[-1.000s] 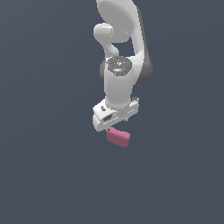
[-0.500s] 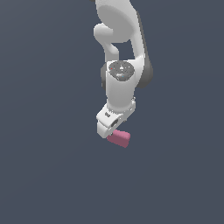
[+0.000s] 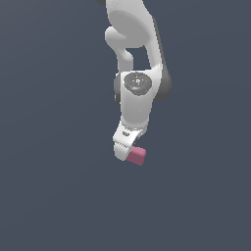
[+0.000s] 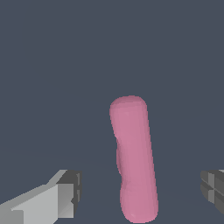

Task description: Pick up the object and move it to a goal position.

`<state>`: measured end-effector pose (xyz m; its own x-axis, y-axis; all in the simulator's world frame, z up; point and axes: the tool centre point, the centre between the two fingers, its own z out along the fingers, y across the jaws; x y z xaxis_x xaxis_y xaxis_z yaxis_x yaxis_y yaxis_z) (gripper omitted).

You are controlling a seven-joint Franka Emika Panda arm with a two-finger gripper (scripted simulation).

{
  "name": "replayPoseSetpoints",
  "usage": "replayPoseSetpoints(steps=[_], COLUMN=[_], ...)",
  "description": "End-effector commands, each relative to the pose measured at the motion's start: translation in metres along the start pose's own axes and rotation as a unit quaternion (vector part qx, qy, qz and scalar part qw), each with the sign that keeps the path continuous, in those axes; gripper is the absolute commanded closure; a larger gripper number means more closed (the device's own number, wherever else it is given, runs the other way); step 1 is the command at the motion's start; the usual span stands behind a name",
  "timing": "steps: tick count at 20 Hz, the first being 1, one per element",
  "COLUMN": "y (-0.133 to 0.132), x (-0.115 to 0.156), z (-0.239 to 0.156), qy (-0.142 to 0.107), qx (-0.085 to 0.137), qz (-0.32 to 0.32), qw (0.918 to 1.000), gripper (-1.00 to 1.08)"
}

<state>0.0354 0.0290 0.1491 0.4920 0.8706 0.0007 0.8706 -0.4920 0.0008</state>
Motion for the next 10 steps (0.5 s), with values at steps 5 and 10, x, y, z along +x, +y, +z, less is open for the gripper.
replayPoseSetpoints(steps=[5, 10], y=[0.0009, 0.0012], x=[0.0021, 0.0027], z=[0.0026, 0.0033], qy=[0.000, 0.000], qx=[0.000, 0.000], qz=[-0.046, -0.059], qw=[0.9990, 0.9983], gripper=[-0.92, -0.92])
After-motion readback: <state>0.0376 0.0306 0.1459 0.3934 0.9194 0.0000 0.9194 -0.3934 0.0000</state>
